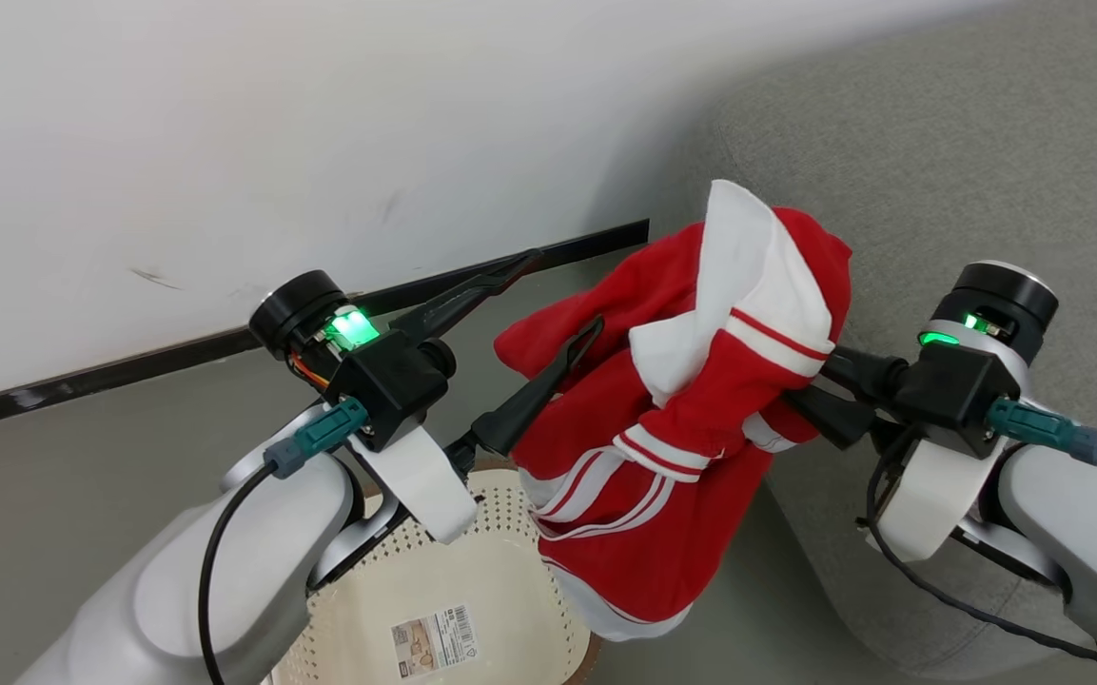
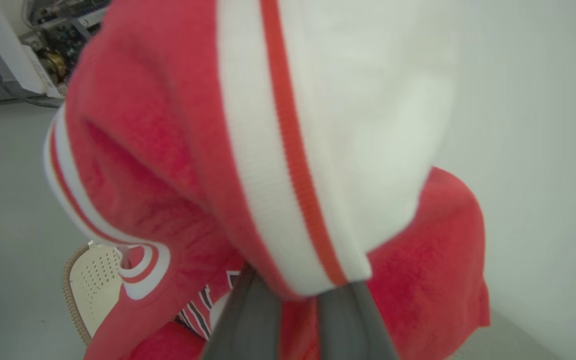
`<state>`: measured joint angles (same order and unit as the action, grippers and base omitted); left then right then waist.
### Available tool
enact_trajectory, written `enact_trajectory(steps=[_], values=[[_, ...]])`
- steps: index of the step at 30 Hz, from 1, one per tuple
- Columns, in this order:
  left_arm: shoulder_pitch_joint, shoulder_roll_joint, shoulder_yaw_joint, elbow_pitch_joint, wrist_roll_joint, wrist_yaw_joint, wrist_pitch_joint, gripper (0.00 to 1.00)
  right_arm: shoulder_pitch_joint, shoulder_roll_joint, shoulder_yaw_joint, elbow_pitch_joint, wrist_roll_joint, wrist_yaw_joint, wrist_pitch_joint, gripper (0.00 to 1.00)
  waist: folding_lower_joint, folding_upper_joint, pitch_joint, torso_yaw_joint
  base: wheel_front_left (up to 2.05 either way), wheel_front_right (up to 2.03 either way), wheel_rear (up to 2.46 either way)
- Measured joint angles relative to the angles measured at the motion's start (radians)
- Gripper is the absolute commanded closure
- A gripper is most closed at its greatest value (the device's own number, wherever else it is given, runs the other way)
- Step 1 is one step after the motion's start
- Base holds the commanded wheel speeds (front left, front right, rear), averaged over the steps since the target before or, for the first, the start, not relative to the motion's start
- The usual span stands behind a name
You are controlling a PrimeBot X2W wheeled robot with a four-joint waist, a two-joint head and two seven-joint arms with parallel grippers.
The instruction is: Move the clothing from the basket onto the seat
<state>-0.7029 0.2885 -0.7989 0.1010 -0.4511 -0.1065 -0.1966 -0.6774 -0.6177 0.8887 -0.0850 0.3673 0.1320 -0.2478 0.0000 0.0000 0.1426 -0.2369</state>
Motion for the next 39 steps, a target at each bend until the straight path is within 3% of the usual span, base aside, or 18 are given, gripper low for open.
enact_trajectory(steps=[19, 39], values=[[0.048, 0.030, -0.027, 0.022, -0.046, -0.003, -0.003, 0.00, 0.160, -0.069, -0.219, 0.012, -0.010, 0.000, 0.000, 1.00, 0.0000, 0.0000, -0.010, -0.072, 0.00, 0.00, 0.00], [0.089, 0.022, -0.038, 0.023, -0.103, -0.011, -0.016, 0.00, 0.331, -0.072, -0.474, 0.029, -0.007, 0.000, 0.000, 1.00, 0.0000, 0.0000, -0.005, -0.171, 0.00, 0.00, 0.00]])
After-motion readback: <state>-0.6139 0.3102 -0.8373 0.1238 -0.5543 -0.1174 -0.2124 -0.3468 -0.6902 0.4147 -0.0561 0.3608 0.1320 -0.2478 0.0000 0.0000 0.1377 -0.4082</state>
